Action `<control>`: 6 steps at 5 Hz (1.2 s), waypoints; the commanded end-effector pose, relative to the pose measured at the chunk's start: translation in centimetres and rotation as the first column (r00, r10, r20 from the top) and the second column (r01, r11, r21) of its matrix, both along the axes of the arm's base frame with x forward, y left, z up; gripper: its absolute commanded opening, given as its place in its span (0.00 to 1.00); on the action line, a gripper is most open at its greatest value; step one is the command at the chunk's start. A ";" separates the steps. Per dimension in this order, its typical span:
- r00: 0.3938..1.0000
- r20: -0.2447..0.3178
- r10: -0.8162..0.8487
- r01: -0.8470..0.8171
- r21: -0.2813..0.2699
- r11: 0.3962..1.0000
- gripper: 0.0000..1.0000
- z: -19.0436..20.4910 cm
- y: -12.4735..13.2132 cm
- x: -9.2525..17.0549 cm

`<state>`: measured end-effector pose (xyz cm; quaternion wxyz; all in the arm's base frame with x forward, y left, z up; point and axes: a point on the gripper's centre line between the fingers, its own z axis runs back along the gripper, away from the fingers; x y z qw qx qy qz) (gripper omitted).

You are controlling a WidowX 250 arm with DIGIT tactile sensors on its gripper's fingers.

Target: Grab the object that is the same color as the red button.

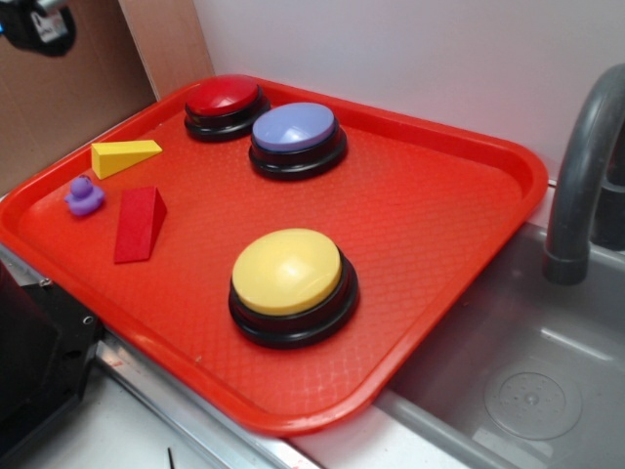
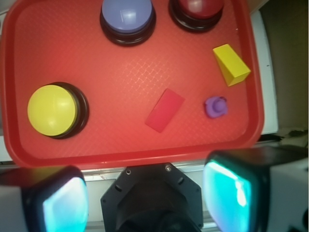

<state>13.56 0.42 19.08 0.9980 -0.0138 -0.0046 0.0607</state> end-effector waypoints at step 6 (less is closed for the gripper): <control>0.711 0.069 0.700 -0.699 -0.037 0.714 1.00 -11.2 4.1 2.7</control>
